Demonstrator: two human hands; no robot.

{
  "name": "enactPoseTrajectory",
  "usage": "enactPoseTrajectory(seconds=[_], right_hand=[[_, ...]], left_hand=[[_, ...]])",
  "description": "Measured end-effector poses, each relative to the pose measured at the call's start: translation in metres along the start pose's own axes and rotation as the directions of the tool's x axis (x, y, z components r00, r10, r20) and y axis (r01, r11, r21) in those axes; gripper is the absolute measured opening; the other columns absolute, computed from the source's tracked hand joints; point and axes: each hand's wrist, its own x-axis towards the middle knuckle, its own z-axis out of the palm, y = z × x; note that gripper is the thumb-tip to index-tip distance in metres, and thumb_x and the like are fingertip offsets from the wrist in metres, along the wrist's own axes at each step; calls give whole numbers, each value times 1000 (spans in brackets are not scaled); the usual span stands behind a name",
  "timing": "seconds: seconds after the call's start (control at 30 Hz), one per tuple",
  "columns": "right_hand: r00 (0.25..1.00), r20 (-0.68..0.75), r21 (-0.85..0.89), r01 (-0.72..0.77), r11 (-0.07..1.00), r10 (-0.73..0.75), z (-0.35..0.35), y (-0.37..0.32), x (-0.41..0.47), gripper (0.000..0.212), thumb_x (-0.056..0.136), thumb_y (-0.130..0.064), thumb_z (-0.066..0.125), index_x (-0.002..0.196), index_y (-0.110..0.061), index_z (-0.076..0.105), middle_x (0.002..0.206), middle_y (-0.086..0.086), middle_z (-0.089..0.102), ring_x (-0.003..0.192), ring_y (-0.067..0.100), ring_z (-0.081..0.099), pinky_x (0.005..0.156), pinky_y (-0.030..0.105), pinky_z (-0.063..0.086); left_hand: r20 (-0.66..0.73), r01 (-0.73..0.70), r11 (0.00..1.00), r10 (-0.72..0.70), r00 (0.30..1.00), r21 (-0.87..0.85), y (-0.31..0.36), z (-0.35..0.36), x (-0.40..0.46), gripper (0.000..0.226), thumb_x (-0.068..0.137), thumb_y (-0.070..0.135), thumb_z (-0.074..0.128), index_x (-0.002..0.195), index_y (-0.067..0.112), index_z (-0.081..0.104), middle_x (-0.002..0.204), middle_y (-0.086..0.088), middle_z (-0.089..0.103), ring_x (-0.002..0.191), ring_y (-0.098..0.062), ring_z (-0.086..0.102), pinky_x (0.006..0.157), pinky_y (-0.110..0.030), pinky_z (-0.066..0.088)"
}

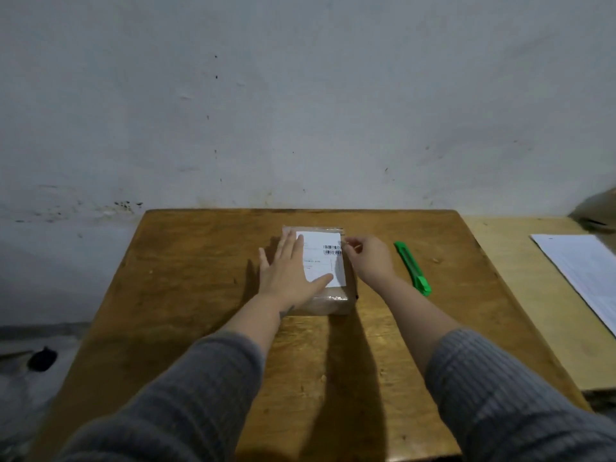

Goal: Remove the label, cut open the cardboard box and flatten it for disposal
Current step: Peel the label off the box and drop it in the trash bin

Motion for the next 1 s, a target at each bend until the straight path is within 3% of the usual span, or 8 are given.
enactPoseTrajectory(seconds=[0.1, 0.27, 0.4, 0.5, 0.63, 0.7, 0.83, 1.0], right_hand=[[1000, 12, -9, 4, 1000, -4, 4, 2, 22, 22, 91, -14, 57, 109, -7, 69, 104, 12, 71, 95, 26, 65, 75, 24, 42], [998, 36, -52, 57, 997, -55, 14, 7, 43, 22, 89, -18, 60, 109, -12, 69, 110, 7, 67, 94, 18, 62, 74, 19, 41], [1000, 19, -45, 14, 999, -14, 18, 5, 50, 17, 90, -17, 60, 101, -9, 70, 100, 6, 69, 77, 11, 58, 56, 14, 38], [1000, 1, -33, -18, 999, 18, 21, 4, 55, 14, 91, -16, 59, 93, -8, 70, 92, 7, 69, 72, 12, 57, 55, 18, 39], [999, -22, -63, -33, 997, 32, 26, -2, 56, 14, 91, -21, 55, 90, -14, 67, 99, 8, 65, 79, 19, 60, 64, 28, 47], [999, -15, -65, -32, 997, 31, 26, -7, 52, 14, 93, -19, 52, 93, -14, 65, 94, 5, 64, 77, 19, 60, 59, 27, 45], [998, -35, 45, -48, 998, 50, 18, -14, 47, 13, 94, -12, 49, 87, -13, 60, 86, 2, 60, 78, 17, 57, 51, 20, 36], [995, -56, 171, -69, 983, 79, 6, -18, 40, 13, 91, -10, 54, 89, -9, 66, 85, -1, 61, 80, 13, 55, 50, 15, 32]], left_hand=[[27, 53, 999, -53, 998, 5, -1, 10, 2, 117, 70, 87, 38, 153, 16, -4, 161, 2, -15, 145, -11, -20, 116, -56, -8], [-45, 63, 997, -64, 997, -35, -4, 18, 0, 122, 64, 91, 35, 153, 16, -3, 160, 4, -16, 145, -10, -20, 117, -56, -2], [-55, 68, 997, -69, 996, -26, -3, 20, 2, 122, 64, 92, 33, 153, 17, -4, 161, 3, -15, 145, -11, -19, 117, -56, -1], [-52, 66, 997, -67, 996, -32, -3, 21, 2, 122, 64, 91, 34, 153, 16, -5, 160, 3, -15, 145, -11, -19, 117, -56, -2], [-61, 59, 998, -61, 996, -34, -5, 21, 3, 123, 65, 91, 35, 153, 15, -5, 161, 3, -14, 145, -10, -19, 117, -56, -2], [-57, 60, 997, -62, 996, -40, -5, 21, 3, 123, 64, 91, 36, 152, 15, -5, 161, 3, -14, 145, -10, -19, 117, -55, -4], [-46, 66, 997, -69, 997, -50, -4, 20, 2, 125, 63, 92, 35, 152, 15, -6, 161, 2, -15, 145, -11, -19, 117, -55, -5], [-48, 74, 995, -77, 996, -64, -4, 21, 2, 126, 63, 91, 37, 152, 14, -7, 161, 2, -14, 145, -10, -18, 118, -54, -5]])
